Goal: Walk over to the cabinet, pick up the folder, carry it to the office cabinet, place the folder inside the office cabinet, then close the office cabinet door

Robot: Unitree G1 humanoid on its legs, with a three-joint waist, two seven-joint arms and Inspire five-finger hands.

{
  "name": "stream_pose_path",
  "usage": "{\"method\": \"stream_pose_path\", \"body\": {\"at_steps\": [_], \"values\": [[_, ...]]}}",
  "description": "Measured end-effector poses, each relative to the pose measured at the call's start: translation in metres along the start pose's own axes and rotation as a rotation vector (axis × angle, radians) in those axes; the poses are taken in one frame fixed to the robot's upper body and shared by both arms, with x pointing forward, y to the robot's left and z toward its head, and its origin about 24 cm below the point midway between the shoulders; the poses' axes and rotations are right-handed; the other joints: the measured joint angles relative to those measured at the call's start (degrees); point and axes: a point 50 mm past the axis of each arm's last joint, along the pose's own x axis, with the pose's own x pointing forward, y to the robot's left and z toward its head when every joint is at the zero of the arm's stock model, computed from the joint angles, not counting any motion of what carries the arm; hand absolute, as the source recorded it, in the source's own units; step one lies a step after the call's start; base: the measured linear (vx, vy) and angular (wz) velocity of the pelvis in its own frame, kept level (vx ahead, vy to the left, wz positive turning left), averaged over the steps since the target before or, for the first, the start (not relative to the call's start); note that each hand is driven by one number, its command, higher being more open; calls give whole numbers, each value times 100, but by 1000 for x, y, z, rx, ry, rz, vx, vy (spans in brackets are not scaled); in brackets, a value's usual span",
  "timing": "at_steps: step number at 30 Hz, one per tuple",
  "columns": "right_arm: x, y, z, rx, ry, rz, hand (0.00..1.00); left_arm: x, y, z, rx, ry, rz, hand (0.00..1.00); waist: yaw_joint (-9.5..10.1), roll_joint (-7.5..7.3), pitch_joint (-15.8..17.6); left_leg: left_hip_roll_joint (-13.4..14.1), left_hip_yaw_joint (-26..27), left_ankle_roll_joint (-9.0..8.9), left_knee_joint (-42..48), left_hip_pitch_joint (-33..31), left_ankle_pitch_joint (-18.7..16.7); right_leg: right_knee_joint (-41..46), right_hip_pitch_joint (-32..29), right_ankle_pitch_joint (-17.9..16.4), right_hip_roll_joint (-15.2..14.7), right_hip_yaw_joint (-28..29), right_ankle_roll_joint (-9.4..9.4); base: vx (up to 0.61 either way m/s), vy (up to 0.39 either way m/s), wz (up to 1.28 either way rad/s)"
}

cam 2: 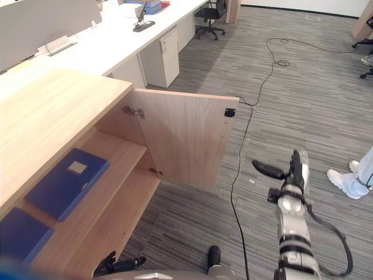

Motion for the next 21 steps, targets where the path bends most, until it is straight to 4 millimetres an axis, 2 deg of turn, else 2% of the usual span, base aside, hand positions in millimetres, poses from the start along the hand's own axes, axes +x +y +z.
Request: {"method": "stream_pose_path", "body": {"at_steps": [3, 7, 10, 21], "values": [[17, 12, 25, 26, -30, 26, 100, -1, 0, -4, 13, 9, -6, 100, 160, 14, 10, 2, -76, 4, 2, -33, 8, 0, 3, 0, -5, -46, -4, -55, 21, 10], [33, 23, 49, 42, -37, 43, 100, -1, -1, -4, -6, 9, -8, 100, 269, 29, 62, -16, -248, 20, 8, -113, 42, 0, 19, -3, -53, -189, -7, -32, 43, 23], [41, 36, 69, 55, -48, 68, 100, -2, -1, -6, -28, 16, -8, 100, 282, 47, 181, -26, -406, 32, 9, -137, 52, -1, 83, -5, -88, -302, -10, -16, 68, 22], [53, 56, 106, 89, -42, 127, 100, -2, -6, 7, -20, -55, -33, 100, 318, 77, 504, -142, -833, 80, -8, -356, 188, 2, 88, -1, -255, -600, -10, -14, 70, 18]]}}
